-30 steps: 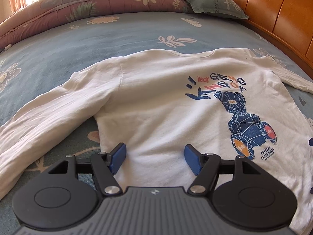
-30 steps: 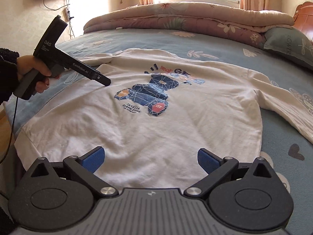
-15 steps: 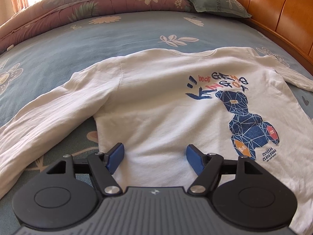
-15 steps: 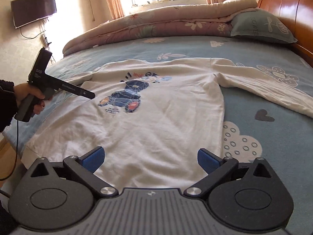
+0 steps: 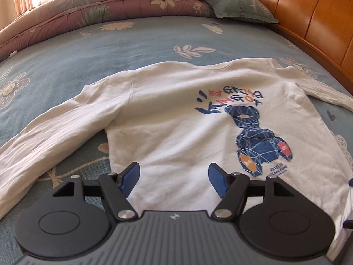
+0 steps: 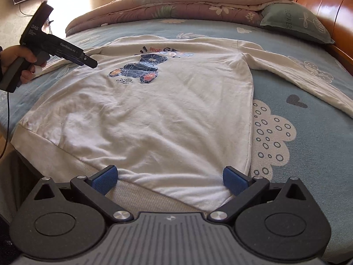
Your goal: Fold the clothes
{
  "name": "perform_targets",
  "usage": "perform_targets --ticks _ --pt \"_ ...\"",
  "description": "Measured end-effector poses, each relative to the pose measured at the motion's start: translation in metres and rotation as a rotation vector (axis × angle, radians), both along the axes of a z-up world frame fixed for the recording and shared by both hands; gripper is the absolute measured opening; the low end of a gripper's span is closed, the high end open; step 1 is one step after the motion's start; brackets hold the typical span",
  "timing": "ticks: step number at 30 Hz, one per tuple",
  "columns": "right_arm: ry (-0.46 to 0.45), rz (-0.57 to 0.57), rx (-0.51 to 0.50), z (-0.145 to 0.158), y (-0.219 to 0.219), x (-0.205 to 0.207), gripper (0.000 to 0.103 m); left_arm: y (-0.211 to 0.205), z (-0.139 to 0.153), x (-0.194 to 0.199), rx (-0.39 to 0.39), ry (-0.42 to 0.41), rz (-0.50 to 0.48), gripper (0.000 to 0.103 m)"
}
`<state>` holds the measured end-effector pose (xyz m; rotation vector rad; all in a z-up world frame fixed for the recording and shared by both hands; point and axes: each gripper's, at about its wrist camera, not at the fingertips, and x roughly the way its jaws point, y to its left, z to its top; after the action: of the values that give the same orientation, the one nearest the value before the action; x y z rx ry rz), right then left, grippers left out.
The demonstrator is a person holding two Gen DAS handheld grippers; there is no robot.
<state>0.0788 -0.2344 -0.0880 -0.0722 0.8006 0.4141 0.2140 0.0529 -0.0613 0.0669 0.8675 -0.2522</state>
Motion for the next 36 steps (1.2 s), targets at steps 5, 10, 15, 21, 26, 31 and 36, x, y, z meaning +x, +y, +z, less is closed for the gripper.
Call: perform_targets --ticks 5,10,15,21,26,31,36 --pt "-0.023 -0.011 0.03 -0.002 -0.004 -0.001 0.103 0.005 0.006 -0.047 -0.194 0.068 -0.097 0.071" --pt "-0.03 -0.011 0.028 -0.002 -0.003 -0.003 0.103 0.027 -0.024 -0.063 -0.318 0.17 -0.015 0.068" --pt "-0.035 -0.013 0.029 -0.003 -0.003 -0.003 0.103 0.042 -0.01 -0.067 -0.292 0.17 0.1 0.067" --pt "-0.043 -0.022 0.03 -0.004 -0.003 -0.005 0.103 -0.003 0.0 -0.09 -0.258 0.139 -0.091 0.072" --pt "-0.049 -0.025 0.031 -0.004 -0.003 -0.006 0.103 -0.031 -0.025 -0.109 -0.191 0.206 -0.107 0.073" --pt "-0.06 -0.023 0.031 -0.005 -0.003 -0.006 0.103 -0.046 -0.01 -0.13 -0.18 0.166 -0.244 0.076" --pt "-0.064 -0.039 0.029 -0.005 -0.001 -0.007 0.103 -0.037 -0.002 -0.108 -0.107 0.093 -0.117 0.077"
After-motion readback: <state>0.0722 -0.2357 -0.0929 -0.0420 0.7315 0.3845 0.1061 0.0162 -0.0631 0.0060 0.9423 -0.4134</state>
